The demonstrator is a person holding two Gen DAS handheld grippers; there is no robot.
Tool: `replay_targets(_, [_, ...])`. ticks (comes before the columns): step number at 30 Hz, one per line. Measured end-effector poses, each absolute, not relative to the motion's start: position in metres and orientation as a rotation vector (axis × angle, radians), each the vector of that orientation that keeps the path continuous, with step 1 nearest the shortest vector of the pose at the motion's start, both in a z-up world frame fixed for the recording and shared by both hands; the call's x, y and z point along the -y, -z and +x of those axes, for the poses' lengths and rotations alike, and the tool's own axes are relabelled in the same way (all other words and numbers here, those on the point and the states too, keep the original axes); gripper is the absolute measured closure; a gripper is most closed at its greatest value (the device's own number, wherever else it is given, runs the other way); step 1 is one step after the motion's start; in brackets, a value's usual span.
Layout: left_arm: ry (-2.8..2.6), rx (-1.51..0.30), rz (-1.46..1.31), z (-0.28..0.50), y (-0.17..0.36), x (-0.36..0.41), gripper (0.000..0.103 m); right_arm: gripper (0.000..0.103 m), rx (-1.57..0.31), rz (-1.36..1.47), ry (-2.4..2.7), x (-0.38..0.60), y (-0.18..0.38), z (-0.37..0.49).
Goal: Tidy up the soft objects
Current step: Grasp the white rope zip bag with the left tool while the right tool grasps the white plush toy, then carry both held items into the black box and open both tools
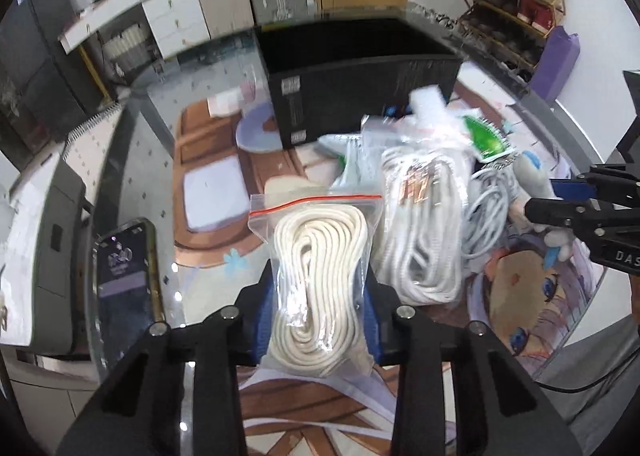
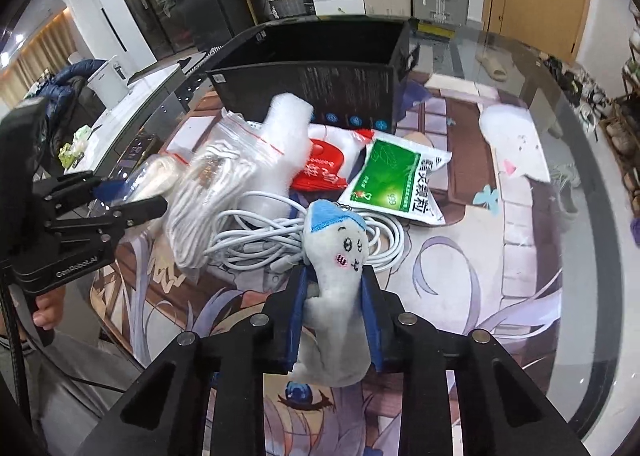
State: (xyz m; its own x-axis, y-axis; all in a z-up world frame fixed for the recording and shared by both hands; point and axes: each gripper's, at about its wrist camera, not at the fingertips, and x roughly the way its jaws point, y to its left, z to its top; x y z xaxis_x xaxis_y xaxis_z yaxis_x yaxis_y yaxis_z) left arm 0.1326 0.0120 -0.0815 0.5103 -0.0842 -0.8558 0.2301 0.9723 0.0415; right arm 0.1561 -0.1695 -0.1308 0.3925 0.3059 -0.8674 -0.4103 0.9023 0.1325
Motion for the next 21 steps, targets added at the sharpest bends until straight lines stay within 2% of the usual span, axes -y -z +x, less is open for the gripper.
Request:
replay_targets(12, [0.231, -0.914, 0.135, 0.122, 0.041, -0.001, 0.068, 0.076, -0.925, -0.109, -0.48, 0.165, 0.081, 0.134])
replay_targets(21, [0.248, -0.834, 0.086, 0.143, 0.007, 0.015, 0.068, 0.076, -0.801, -0.145, -0.458, 0.144, 0.041, 0.152])
